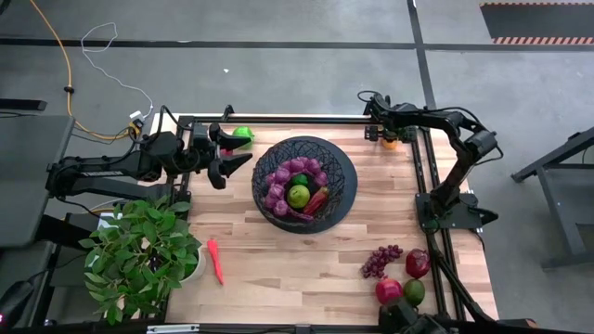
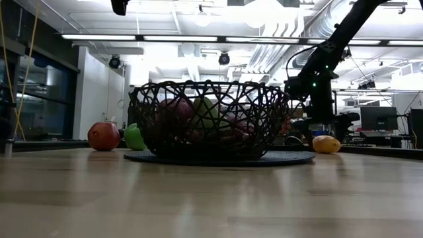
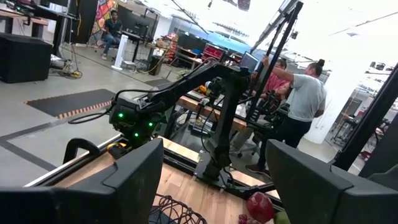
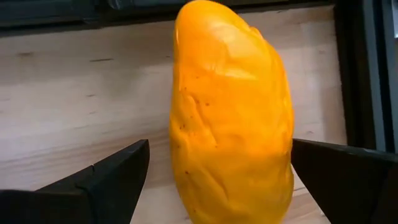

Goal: Build produce basket
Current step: Put the yellow mango into basket

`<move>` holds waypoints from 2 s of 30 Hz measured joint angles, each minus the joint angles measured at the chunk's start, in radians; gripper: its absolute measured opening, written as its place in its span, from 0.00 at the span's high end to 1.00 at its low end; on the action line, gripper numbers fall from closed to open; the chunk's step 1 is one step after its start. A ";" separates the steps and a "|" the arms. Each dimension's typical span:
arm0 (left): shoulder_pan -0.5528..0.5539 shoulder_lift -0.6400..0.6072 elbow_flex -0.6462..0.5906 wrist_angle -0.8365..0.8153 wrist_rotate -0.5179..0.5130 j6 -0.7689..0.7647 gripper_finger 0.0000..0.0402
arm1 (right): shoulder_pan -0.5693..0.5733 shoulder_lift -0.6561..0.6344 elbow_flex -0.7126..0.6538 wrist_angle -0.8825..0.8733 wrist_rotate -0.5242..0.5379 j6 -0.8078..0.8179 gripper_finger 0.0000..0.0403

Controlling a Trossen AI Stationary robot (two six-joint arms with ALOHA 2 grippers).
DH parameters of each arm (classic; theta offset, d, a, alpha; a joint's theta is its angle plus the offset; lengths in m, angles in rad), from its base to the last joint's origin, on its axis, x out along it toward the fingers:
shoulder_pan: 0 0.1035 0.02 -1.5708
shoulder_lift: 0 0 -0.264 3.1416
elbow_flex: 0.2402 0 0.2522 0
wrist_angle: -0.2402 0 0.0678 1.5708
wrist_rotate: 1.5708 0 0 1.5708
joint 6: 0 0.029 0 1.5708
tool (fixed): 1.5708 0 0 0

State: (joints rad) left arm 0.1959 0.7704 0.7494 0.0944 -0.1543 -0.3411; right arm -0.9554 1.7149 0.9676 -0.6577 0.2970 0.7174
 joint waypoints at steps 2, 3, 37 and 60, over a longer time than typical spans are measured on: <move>0.000 0.000 0.000 0.000 0.000 0.000 0.33 | 0.000 0.000 0.000 0.005 0.000 0.000 0.07; 0.000 0.000 0.000 0.000 0.000 0.000 0.33 | 0.000 0.000 0.000 0.004 0.000 0.000 0.08; 0.000 0.000 0.000 0.000 -0.002 0.005 0.33 | 0.287 -0.572 -0.001 0.013 0.012 -0.230 0.47; 0.000 0.000 0.000 0.053 0.020 0.012 0.33 | 0.936 -0.771 -0.001 0.607 -0.077 -0.348 0.47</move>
State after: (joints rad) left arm 0.1958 0.7704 0.7494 0.1471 -0.1345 -0.3293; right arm -0.0191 0.9440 0.9665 -0.0506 0.2201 0.3696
